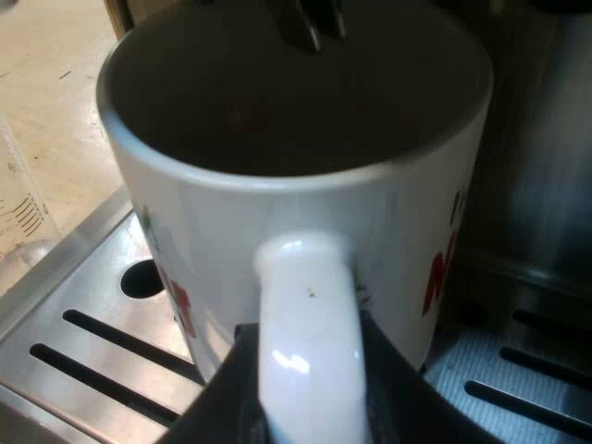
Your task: Place mug into machine
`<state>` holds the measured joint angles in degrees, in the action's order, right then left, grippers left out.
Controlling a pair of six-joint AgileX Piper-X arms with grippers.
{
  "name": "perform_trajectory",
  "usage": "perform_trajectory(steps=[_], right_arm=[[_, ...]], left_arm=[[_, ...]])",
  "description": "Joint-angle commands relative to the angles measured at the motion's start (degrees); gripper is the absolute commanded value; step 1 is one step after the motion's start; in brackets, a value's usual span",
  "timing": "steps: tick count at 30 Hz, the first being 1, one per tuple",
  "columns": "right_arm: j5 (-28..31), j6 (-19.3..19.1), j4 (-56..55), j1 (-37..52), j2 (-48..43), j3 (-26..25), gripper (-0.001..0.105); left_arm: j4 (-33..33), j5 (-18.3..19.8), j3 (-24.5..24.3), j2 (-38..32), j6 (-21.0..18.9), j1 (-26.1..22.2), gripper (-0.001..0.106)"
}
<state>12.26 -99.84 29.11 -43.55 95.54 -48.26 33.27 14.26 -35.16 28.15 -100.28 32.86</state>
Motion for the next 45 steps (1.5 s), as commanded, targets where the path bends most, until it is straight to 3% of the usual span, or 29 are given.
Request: perform_trajectory(steps=[1,5,7,9,10,13,26,33,45], right_arm=[[0.06,-0.38,2.83,-0.14,-0.61,-0.95,0.000],[-0.72,-0.38,2.83,-0.74,-0.61,-0.95,0.000],[-0.38,-0.38,2.83,-1.42,-0.61,-0.95,0.016],[-0.55,-0.38,2.83,-1.64,-0.61,-0.95,0.022],[-0.45,-0.38,2.83,-1.97,-0.61,-0.95,0.037],[-0.27,-0.38,2.83,-1.94,-0.61,-0.95,0.046],[5.27,-0.38,2.16,-4.03,-3.36,-0.95,0.046],[11.35,2.45,-1.75,-6.56,-3.35,-0.95,0.046],[14.62,4.97,-2.59,-6.64,-0.81,-0.82,0.046]], left_arm=[[0.11,-0.79,0.01,0.02,0.22,0.28,0.079],[0.11,-0.79,0.01,0.02,0.22,0.28,0.079],[0.11,-0.79,0.01,0.02,0.22,0.28,0.079],[0.11,-0.79,0.01,0.02,0.22,0.28,0.079],[0.11,-0.79,0.01,0.02,0.22,0.28,0.079],[0.11,-0.79,0.01,0.02,0.22,0.28,0.079],[0.11,-0.79,0.01,0.02,0.22,0.28,0.079],[0.11,-0.79,0.01,0.02,0.22,0.28,0.079],[0.11,-0.68,0.01,0.02,0.22,0.28,0.079]])
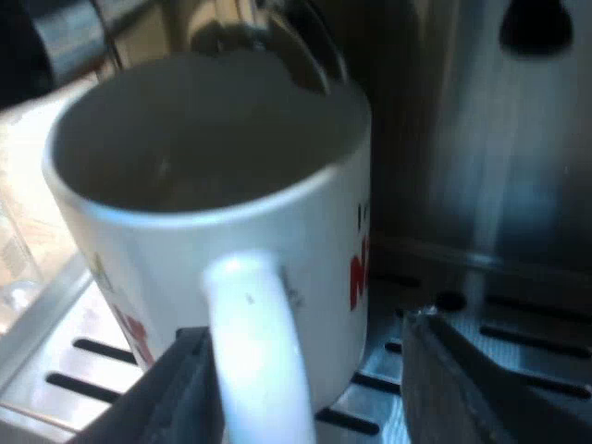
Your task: Place mug into machine
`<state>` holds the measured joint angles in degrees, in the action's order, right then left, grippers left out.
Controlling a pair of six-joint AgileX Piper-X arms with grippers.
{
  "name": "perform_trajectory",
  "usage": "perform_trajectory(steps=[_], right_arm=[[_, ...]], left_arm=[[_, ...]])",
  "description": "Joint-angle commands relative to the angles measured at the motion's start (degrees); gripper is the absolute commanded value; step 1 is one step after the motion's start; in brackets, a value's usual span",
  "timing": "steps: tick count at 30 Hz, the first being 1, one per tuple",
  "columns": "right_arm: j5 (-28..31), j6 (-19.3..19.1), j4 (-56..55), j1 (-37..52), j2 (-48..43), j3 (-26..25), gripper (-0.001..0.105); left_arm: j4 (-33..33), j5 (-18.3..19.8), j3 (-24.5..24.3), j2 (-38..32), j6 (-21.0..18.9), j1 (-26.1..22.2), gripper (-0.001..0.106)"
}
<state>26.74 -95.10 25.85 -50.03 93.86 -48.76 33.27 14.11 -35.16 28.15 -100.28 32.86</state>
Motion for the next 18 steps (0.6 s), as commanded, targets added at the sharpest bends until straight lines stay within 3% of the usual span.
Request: perform_trajectory(steps=[1,5,9,18], right_arm=[[0.28,0.23,1.37,-0.16,1.31,-0.31,0.046],[1.36,0.23,4.09,-0.16,2.24,-0.31,0.046],[7.00,0.23,6.57,-0.16,3.01,-0.31,0.046],[7.97,1.00,9.03,1.58,3.47,-0.31,0.046]], left_arm=[[0.11,-0.53,0.01,0.02,0.22,0.28,0.079],[0.11,-0.39,0.01,0.02,0.22,0.28,0.079],[0.11,-0.40,0.01,0.02,0.22,0.28,0.079],[0.11,-0.27,0.01,0.02,0.22,0.28,0.079]])
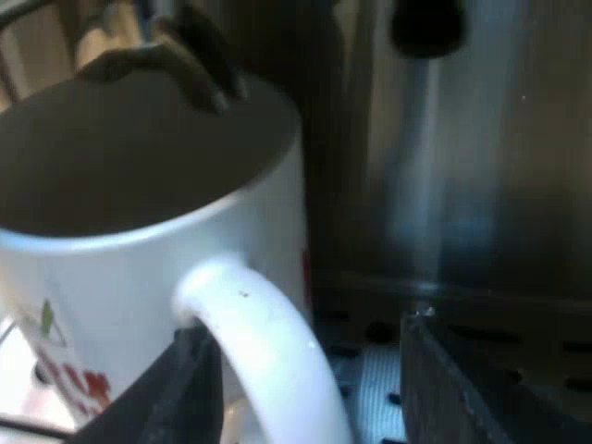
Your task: Place mug into machine
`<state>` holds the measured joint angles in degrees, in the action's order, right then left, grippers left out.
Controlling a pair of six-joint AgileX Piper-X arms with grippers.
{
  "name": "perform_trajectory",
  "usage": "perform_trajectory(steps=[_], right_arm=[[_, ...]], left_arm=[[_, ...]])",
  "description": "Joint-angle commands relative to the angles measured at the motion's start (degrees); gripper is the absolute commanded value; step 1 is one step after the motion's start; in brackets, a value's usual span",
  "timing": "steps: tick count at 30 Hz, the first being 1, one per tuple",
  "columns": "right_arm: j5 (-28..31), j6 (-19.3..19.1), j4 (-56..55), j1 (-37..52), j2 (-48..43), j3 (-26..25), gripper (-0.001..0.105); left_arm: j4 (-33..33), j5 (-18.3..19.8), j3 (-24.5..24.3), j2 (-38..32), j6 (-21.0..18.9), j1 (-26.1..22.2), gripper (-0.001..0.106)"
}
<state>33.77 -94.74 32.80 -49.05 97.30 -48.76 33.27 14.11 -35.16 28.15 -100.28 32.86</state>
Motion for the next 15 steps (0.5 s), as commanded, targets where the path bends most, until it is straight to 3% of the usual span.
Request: perform_trajectory(steps=[1,15], right_arm=[[0.93,0.78,2.76,0.88,0.02,-0.31,0.046],[2.05,0.78,1.84,-1.67,-0.65,-0.31,0.046]], left_arm=[[0.11,-0.27,0.01,0.02,0.22,0.28,0.079],[0.11,-0.27,0.01,0.02,0.22,0.28,0.079]])
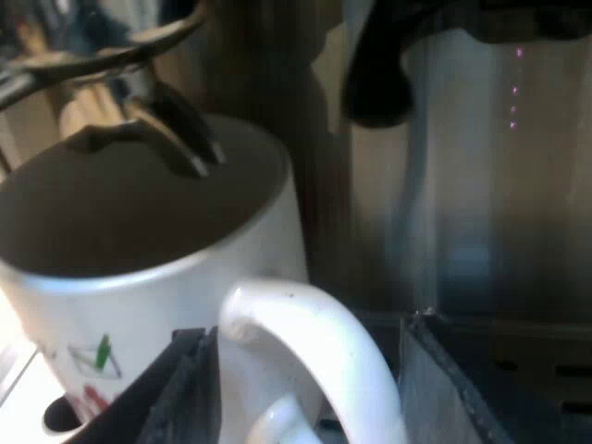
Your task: Place mug into machine
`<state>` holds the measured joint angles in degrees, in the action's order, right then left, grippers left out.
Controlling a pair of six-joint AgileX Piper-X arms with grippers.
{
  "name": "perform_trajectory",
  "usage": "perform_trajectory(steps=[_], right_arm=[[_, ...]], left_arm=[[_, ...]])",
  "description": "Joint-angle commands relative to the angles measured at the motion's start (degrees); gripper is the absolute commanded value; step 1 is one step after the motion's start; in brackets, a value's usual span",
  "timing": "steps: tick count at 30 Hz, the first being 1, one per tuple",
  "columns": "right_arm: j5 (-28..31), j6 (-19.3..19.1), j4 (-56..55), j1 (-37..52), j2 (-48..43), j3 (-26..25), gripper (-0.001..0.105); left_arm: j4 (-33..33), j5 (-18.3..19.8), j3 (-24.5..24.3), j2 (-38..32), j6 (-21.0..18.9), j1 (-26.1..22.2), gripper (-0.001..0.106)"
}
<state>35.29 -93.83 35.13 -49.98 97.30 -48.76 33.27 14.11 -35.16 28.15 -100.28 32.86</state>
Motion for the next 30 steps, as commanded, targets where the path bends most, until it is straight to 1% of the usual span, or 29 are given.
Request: perform_trajectory(steps=[1,3,8,9,13,15,20,24,28,30], right_arm=[[1.13,-0.13,-1.15,-1.08,-0.87,-0.31,0.046],[3.85,-0.13,-2.65,-2.08,-1.72,-0.31,0.046],[7.04,-0.13,-7.59,-2.69,-3.50,-0.31,0.046],[7.36,-0.13,-11.43,-2.68,-4.90,-0.20,0.046],[6.05,-0.13,-13.63,-3.09,-7.41,1.04,0.045],[4.41,-0.13,-13.50,-3.38,-10.21,2.93,0.045],[4.37,-1.46,-13.50,-4.75,-15.76,6.07,0.045],[4.37,-1.53,-13.50,-6.20,-20.70,8.07,0.045],[4.32,-1.70,-15.42,-7.71,-24.54,8.45,0.045],[4.32,-3.95,-17.46,-8.99,-26.97,8.45,0.045]], left_arm=[[0.11,-0.27,0.01,0.02,0.22,0.28,0.079],[0.11,-0.27,0.01,0.02,0.22,0.28,0.079],[0.11,-0.27,0.01,0.02,0.22,0.28,0.079],[0.11,-0.27,0.01,0.02,0.22,0.28,0.079],[0.23,-0.27,0.01,0.02,0.22,0.28,0.079],[0.23,-0.27,0.01,0.02,0.22,0.28,0.079],[0.23,-0.27,0.01,0.02,0.22,0.28,0.079],[0.23,-0.27,0.01,0.02,0.22,0.28,0.079],[0.01,-0.27,0.01,0.02,0.22,0.28,0.079],[-0.69,-0.27,-0.20,-0.48,0.22,0.28,0.079]])
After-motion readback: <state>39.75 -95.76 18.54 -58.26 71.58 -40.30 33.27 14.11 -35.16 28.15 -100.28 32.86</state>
